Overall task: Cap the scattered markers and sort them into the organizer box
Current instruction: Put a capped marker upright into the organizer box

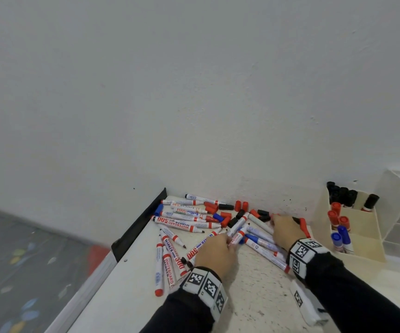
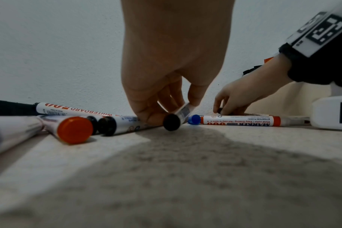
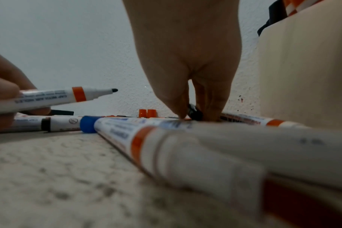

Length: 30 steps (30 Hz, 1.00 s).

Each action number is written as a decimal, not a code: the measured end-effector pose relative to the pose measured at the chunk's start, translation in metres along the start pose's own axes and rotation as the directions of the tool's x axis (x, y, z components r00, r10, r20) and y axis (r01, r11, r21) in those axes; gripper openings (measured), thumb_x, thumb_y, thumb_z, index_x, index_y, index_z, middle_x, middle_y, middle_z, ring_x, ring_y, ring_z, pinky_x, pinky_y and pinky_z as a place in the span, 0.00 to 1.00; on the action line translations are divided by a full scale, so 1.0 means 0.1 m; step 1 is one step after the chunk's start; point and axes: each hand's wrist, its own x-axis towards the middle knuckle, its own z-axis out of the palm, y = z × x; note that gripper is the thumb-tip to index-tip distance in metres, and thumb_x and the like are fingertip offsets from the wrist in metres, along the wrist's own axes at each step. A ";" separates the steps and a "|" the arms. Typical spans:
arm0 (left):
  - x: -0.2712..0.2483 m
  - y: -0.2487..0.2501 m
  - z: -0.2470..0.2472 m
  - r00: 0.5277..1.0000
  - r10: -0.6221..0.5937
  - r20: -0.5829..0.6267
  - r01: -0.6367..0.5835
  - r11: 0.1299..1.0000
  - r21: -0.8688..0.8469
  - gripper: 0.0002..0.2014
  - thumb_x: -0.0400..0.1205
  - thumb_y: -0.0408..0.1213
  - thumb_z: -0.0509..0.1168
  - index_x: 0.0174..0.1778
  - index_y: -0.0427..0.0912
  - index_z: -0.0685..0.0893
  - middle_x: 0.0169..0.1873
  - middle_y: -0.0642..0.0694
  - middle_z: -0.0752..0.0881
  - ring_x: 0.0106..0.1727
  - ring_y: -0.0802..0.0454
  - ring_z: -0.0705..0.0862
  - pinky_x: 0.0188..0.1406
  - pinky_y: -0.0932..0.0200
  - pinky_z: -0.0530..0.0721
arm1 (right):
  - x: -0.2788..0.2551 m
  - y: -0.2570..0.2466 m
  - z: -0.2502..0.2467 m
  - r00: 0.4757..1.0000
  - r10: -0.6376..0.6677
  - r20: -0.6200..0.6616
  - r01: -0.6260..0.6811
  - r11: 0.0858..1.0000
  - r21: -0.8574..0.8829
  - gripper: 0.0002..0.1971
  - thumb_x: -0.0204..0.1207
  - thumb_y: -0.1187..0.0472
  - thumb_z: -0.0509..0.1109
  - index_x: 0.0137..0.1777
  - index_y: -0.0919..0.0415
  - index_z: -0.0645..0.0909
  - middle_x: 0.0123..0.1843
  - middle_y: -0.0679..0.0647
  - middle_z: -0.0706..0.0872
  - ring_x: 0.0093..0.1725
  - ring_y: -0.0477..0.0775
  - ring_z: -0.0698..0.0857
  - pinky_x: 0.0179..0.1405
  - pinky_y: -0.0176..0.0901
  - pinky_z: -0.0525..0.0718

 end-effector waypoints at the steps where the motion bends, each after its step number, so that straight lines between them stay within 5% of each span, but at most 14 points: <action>1: 0.01 0.00 0.00 1.000 0.006 -0.005 -0.006 1.000 0.009 0.12 0.84 0.46 0.59 0.59 0.47 0.81 0.51 0.49 0.86 0.51 0.55 0.84 0.58 0.54 0.84 | -0.01 0.00 -0.01 0.999 0.009 -0.038 -0.007 0.999 0.050 0.10 0.80 0.67 0.61 0.59 0.61 0.77 0.57 0.58 0.83 0.52 0.54 0.83 0.55 0.40 0.81; 4: 0.02 -0.02 0.01 1.000 0.015 -0.026 -0.013 0.999 0.039 0.12 0.84 0.46 0.60 0.58 0.46 0.81 0.50 0.50 0.86 0.48 0.54 0.85 0.55 0.54 0.85 | -0.08 -0.02 -0.07 0.983 0.000 -0.186 0.036 0.981 0.190 0.09 0.79 0.67 0.62 0.58 0.59 0.77 0.55 0.57 0.82 0.47 0.51 0.80 0.50 0.40 0.80; 7: 0.03 -0.02 0.02 0.999 0.029 -0.020 -0.028 0.999 0.033 0.12 0.83 0.46 0.60 0.58 0.47 0.82 0.48 0.50 0.86 0.48 0.54 0.85 0.55 0.53 0.86 | -0.16 -0.10 -0.12 0.957 -0.003 -0.289 0.125 0.906 0.404 0.13 0.80 0.66 0.62 0.63 0.58 0.76 0.58 0.56 0.83 0.56 0.54 0.81 0.59 0.47 0.82; 9: 0.03 -0.03 0.02 0.999 0.046 -0.027 -0.045 0.999 0.023 0.11 0.83 0.47 0.60 0.56 0.47 0.82 0.46 0.51 0.86 0.46 0.55 0.85 0.54 0.53 0.86 | -0.22 -0.16 -0.13 0.966 0.000 -0.259 0.152 0.809 0.567 0.15 0.80 0.69 0.62 0.64 0.60 0.76 0.60 0.55 0.82 0.61 0.54 0.80 0.62 0.43 0.79; 15: 0.03 0.01 -0.01 0.995 0.092 -0.024 -0.092 0.996 0.017 0.12 0.83 0.43 0.61 0.61 0.47 0.81 0.49 0.51 0.85 0.46 0.56 0.83 0.56 0.56 0.84 | -0.35 -0.18 -0.12 0.988 -0.082 -0.128 0.149 0.692 0.706 0.13 0.77 0.73 0.62 0.48 0.52 0.77 0.48 0.51 0.83 0.46 0.47 0.83 0.39 0.28 0.78; 20: 0.01 0.02 -0.03 0.989 0.146 -0.017 -0.145 0.986 0.077 0.14 0.84 0.40 0.59 0.66 0.46 0.79 0.55 0.48 0.85 0.52 0.55 0.82 0.61 0.56 0.81 | -0.47 -0.15 -0.15 0.981 -0.091 -0.169 0.187 0.651 0.736 0.13 0.79 0.72 0.60 0.48 0.51 0.77 0.46 0.47 0.83 0.44 0.43 0.84 0.41 0.32 0.83; 25: 0.02 0.01 -0.01 0.985 0.168 -0.036 -0.164 0.983 0.086 0.16 0.86 0.38 0.57 0.69 0.46 0.78 0.58 0.47 0.84 0.55 0.53 0.82 0.63 0.56 0.80 | -0.53 -0.13 -0.19 0.981 -0.113 -0.161 0.193 0.711 0.677 0.12 0.80 0.69 0.61 0.57 0.54 0.79 0.47 0.45 0.80 0.43 0.43 0.82 0.41 0.32 0.82; 30: 0.05 0.01 0.03 0.981 0.186 -0.056 -0.188 0.982 -0.026 0.14 0.86 0.37 0.54 0.65 0.45 0.79 0.51 0.48 0.83 0.46 0.57 0.80 0.53 0.60 0.81 | -0.57 -0.11 -0.13 0.986 -0.047 -0.157 0.147 0.682 0.717 0.12 0.80 0.69 0.60 0.53 0.51 0.77 0.44 0.45 0.82 0.43 0.49 0.85 0.40 0.35 0.85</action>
